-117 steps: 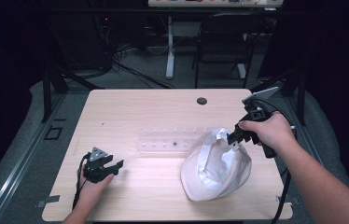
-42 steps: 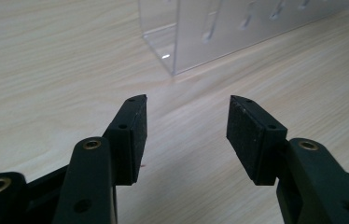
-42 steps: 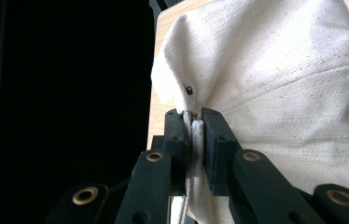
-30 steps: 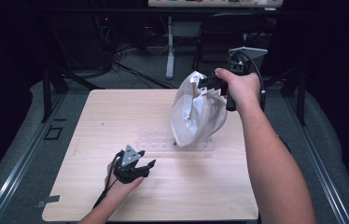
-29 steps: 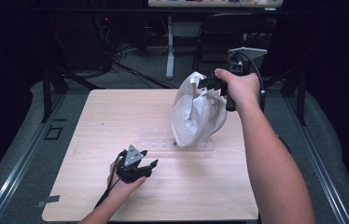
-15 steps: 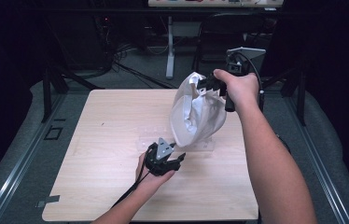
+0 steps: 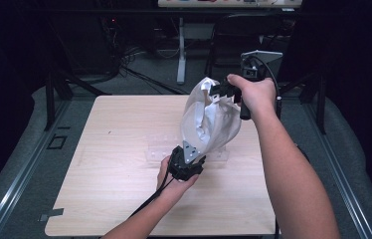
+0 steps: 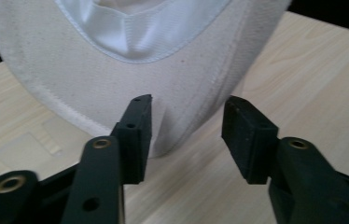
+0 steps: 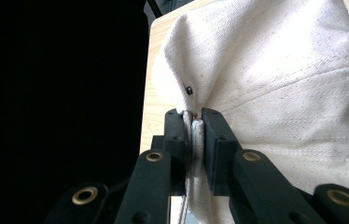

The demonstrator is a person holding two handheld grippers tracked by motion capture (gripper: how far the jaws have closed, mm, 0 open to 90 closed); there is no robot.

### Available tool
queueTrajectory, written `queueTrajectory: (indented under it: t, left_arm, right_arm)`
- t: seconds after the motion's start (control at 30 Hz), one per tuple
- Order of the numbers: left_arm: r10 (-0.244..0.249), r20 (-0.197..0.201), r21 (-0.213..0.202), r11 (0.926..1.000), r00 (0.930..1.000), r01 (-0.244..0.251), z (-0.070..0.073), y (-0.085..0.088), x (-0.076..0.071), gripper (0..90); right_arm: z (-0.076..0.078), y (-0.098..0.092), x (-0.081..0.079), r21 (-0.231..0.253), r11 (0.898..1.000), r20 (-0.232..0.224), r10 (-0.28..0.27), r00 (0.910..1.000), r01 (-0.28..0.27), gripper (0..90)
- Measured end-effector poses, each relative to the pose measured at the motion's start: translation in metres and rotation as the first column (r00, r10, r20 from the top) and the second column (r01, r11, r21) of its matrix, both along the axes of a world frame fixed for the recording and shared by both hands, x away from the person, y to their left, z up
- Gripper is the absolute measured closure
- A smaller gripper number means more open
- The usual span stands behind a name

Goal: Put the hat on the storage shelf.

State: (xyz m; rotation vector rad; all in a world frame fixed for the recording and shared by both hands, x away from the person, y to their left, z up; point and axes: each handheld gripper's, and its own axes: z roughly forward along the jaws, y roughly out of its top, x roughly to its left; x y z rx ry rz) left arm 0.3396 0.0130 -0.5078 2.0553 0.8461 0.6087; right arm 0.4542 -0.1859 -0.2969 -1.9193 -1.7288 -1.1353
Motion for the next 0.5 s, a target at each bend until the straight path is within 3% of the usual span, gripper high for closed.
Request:
queueTrajectory:
  t: [0.1,0.23,0.43,0.5]
  left_arm:
    - [0.007,-0.003,0.005,1.0000,1.0000,-0.007,0.001,0.005,0.000,69.6]
    - [0.003,0.014,0.019,0.9998,0.9999,-0.003,0.003,0.011,0.001,76.7]
    - [-0.007,0.024,0.002,1.0000,0.9997,0.007,0.005,0.027,0.004,79.3]
    - [-0.019,0.028,-0.022,0.9996,0.9994,0.019,0.005,0.032,0.005,80.3]
  right_arm:
    - [0.000,-0.001,-0.001,-0.006,1.000,0.001,0.000,1.0000,0.000,81.2]
    - [0.000,0.000,-0.001,-0.014,1.000,0.004,0.009,1.0000,-0.008,81.0]
    - [0.003,-0.001,-0.003,-0.011,1.000,0.008,0.005,1.0000,-0.005,81.0]
    - [0.003,0.000,-0.004,-0.010,1.000,0.007,0.018,0.9998,-0.018,81.0]
